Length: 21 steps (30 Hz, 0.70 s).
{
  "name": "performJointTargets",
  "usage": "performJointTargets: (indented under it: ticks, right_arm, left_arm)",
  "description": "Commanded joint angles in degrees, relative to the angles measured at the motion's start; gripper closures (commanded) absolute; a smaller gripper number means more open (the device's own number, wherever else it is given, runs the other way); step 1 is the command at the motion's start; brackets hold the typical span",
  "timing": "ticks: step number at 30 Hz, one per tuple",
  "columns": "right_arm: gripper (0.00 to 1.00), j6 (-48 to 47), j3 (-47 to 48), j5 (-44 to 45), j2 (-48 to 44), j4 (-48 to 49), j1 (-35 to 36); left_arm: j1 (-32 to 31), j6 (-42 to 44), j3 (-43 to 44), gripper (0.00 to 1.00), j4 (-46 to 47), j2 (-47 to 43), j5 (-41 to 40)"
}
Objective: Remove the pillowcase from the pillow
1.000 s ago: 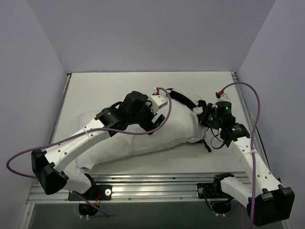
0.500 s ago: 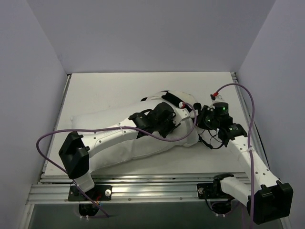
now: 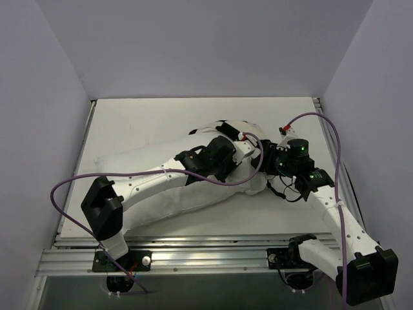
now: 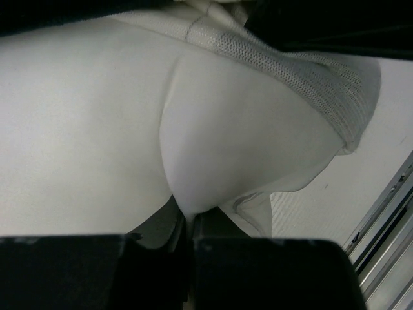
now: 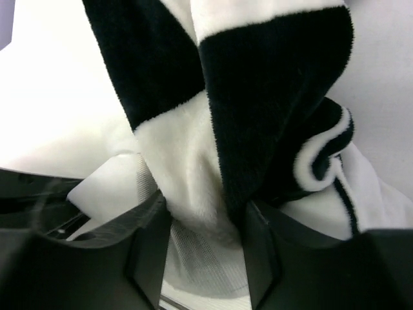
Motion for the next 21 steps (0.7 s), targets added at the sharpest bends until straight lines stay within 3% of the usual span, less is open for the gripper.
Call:
performJointTargets:
  ticks: [1, 3, 6, 12, 16, 21]
  right_arm:
    - [0.58, 0.43, 0.33, -7.47, -2.34, 2.33, 1.58]
    - [0.47, -0.01, 0.42, -7.82, -2.35, 2.32, 1.75]
    - [0.39, -0.18, 0.07, -8.44, -2.08, 2.5, 2.45]
    - [0.35, -0.36, -0.64, -5.2, -2.44, 1.63, 4.3]
    - [0.49, -2.38, -1.6, 1.39, -0.94, -0.57, 4.74]
    - [0.76, -2.03, -2.57, 9.03, 0.91, -0.84, 4.74]
  left_arm:
    - [1.01, -1.01, 0.36, 0.98, 3.53, 2.59, -1.65]
    - [1.01, -1.01, 0.36, 0.98, 3.79, 2.68, -1.3]
    - [1.01, -2.86, 0.53, 0.98, 3.97, 2.86, -1.21]
    - [1.01, -3.3, 1.32, 0.98, 3.35, 2.86, -1.39]
    - [1.01, -3.82, 1.06, 0.98, 2.74, 1.19, -1.47]
    - [1.44, -4.7, -0.52, 0.98, 0.81, -2.75, -3.84]
